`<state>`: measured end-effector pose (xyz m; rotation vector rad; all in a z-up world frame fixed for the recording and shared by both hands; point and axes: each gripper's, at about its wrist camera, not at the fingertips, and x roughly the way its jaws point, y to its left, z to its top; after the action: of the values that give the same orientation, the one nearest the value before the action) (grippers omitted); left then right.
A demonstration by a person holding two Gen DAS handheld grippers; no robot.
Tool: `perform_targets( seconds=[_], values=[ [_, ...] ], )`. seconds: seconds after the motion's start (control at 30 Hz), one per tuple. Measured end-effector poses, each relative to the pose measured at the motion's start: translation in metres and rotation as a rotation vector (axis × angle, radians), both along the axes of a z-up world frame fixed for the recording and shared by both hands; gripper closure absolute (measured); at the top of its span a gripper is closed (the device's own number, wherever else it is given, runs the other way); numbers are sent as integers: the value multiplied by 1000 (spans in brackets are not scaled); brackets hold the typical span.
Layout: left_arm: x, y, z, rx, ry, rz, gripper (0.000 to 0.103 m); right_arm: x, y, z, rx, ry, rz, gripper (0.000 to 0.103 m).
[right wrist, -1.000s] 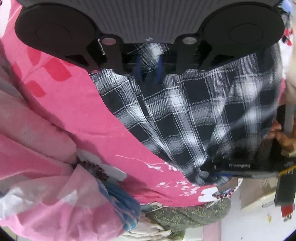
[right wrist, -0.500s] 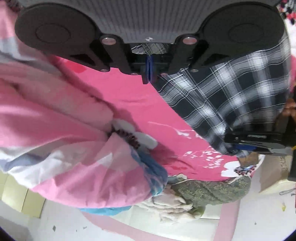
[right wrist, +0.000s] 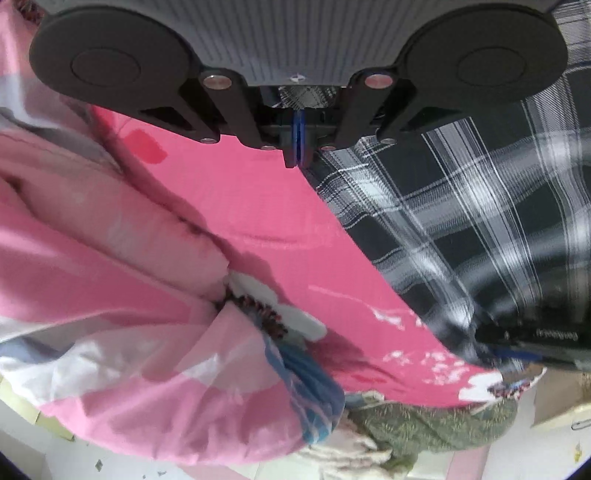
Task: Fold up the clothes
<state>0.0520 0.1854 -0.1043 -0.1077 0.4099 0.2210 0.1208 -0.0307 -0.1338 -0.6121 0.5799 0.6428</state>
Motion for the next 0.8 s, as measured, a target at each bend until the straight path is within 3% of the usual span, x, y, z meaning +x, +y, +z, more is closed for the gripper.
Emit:
perform_targets(
  seconds=[0.3, 0.33, 0.4, 0.43, 0.6, 0.8],
  values=[
    [-6, -7, -1, 55, -1, -13, 51, 3, -10, -4, 85, 46, -53, 99],
    [-7, -6, 0, 54, -3, -13, 51, 4, -11, -2, 99, 55, -63, 96],
    [-11, -6, 4, 50, -10, -10, 49, 5, -15, 2, 116, 67, -96, 74],
    [-13, -6, 7, 48, -14, -8, 49, 6, -17, 5, 123, 69, -115, 71],
    [-30, -10, 25, 51, -48, 7, 44, 1, -31, 20, 197, 79, -169, 61],
    [-37, -28, 51, 15, -78, -77, 44, -22, -68, 56, 342, 53, -248, 61]
  ],
)
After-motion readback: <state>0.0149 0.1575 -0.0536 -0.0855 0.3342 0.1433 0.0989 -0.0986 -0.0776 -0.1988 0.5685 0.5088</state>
